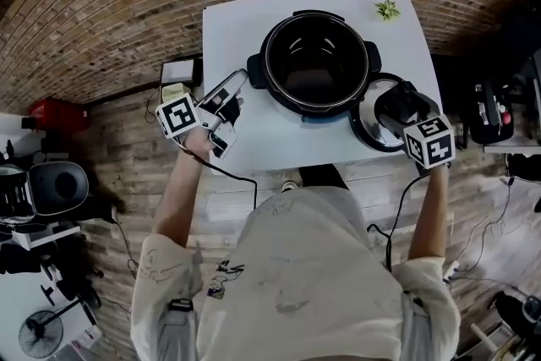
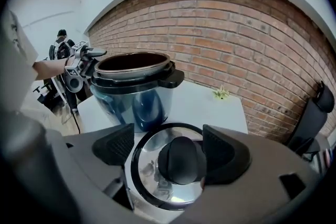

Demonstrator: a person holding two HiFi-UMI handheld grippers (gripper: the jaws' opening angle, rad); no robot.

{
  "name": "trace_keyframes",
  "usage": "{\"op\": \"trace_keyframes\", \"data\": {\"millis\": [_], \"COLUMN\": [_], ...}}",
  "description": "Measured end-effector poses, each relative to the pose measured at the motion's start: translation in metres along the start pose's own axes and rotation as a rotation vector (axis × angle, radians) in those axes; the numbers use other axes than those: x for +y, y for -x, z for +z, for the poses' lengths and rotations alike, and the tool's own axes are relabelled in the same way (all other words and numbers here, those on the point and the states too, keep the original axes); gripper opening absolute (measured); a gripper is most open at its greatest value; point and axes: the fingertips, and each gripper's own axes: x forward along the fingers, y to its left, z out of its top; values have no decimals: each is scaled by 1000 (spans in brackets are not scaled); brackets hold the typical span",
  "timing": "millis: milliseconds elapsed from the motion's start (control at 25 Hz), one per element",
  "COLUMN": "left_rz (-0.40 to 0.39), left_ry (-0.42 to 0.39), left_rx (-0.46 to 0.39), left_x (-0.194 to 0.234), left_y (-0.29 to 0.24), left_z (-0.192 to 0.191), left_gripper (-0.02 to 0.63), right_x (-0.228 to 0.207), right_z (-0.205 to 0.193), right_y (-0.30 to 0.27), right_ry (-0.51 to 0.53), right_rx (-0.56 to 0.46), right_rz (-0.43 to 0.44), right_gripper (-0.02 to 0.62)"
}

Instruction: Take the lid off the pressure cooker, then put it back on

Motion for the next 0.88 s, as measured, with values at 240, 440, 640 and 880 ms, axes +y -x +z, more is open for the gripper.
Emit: {"op": "trace_keyframes", "data": {"millis": [240, 440, 640, 880], "left_rz": [-27, -53, -59, -78], "left_ry": [121, 156, 207, 270], "left_rx": [27, 80, 152, 125], "left_x": [12, 13, 22, 29], "left_y": [-16, -26, -34, -37], "left_z": [1, -6, -18, -18], "left_gripper": [224, 224, 215, 198], "right_x": [-13, -21, -21, -18], "right_z": [-36, -69, -83, -79], "right_y": [-34, -59, -75, -77], "right_ry": [-115, -53, -27, -12], "right_rx": [135, 287, 363, 389], "right_rz": [99, 93, 108, 117], "right_gripper": [417, 417, 405, 394]}}
